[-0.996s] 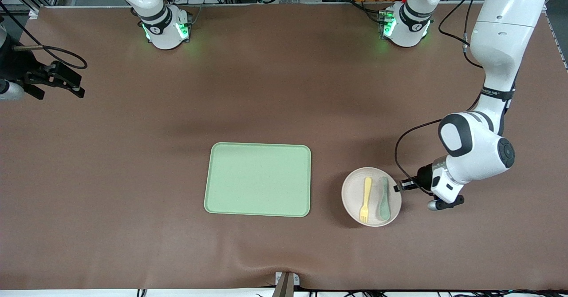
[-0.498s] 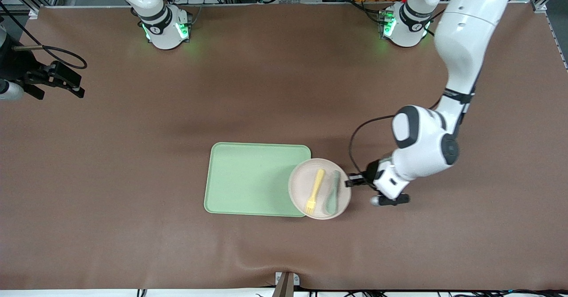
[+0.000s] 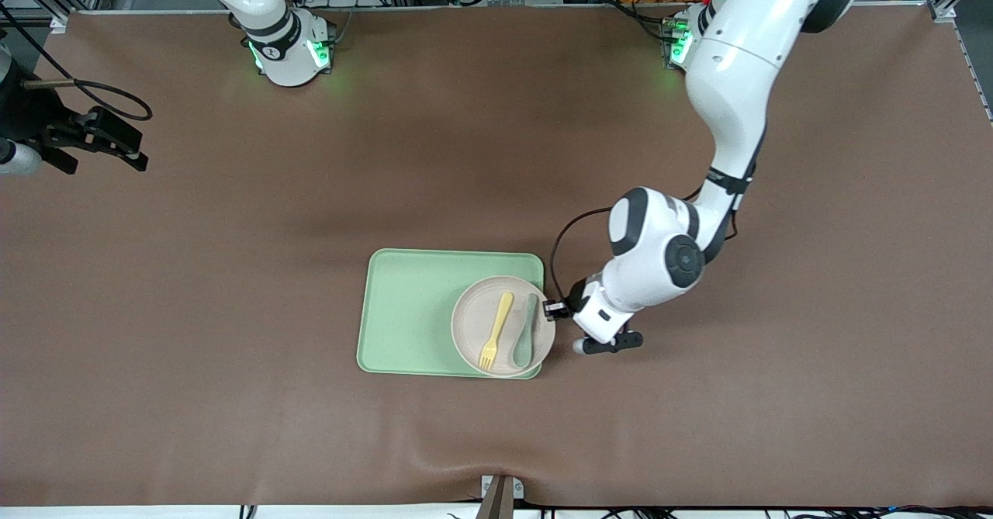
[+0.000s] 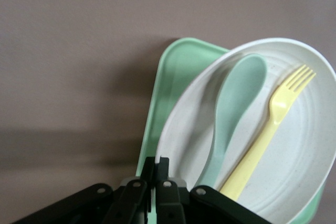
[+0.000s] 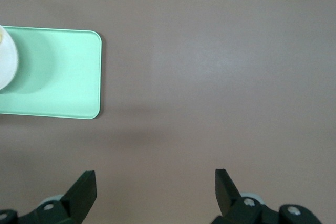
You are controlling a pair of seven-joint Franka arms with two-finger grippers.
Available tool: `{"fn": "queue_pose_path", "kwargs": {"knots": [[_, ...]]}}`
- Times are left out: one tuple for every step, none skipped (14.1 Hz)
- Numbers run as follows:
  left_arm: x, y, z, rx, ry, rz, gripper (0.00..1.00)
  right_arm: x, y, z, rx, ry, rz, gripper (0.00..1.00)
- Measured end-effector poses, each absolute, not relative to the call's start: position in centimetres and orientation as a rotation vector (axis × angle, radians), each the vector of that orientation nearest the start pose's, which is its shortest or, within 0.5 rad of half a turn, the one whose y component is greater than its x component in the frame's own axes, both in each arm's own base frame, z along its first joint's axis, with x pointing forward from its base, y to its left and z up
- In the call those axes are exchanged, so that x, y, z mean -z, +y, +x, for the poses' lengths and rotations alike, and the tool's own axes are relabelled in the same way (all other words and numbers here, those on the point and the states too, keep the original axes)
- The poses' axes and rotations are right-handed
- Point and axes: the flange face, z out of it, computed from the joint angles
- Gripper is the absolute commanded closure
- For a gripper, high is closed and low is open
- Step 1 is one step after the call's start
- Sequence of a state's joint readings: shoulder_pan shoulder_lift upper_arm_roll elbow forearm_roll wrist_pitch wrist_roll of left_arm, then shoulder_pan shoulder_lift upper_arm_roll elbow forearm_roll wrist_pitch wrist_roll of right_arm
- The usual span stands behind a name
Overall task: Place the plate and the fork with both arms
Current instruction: 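Carry the plate with the left gripper onto the green tray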
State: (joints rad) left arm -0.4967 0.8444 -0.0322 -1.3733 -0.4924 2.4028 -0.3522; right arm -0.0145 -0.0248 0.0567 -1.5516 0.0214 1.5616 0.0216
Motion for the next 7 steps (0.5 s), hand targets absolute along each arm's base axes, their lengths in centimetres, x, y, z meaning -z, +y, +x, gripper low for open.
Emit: {"fn": "queue_pose_path", "kwargs": {"knots": [[-22.1,-38.8,64.8,-0.008,-0.309,-3.542,1.0,-64.6,2.6,54.6,0.053,-0.033,-3.12,0.0],[-21.6,-39.6,64.4,-0.011,-0.311,-3.537,1.0,-64.6,2.6,54.6,0.053,-0.033,-3.12,0.0],[-21.2,-40.1,64.1,-0.014,-0.312,-3.535,1.0,-64.6,2.6,54.6,0.053,-0.033,-3.12,0.0],[-20.9,-40.4,63.9,-0.009,-0.317,-3.534,1.0,-64.6,2.6,54.6,0.053,-0.033,-3.12,0.0],[-20.5,-40.5,63.9,-0.001,-0.321,-3.533,1.0,-64.6,2.6,54.6,0.053,-0.033,-3.12,0.0],[-20.1,-40.7,63.7,-0.004,-0.328,-3.53,1.0,-64.6,2.6,54.6,0.053,-0.033,-3.12,0.0],[-19.6,-40.8,63.6,-0.014,-0.35,-3.525,1.0,-64.6,2.6,54.6,0.053,-0.033,-3.12,0.0]]}}
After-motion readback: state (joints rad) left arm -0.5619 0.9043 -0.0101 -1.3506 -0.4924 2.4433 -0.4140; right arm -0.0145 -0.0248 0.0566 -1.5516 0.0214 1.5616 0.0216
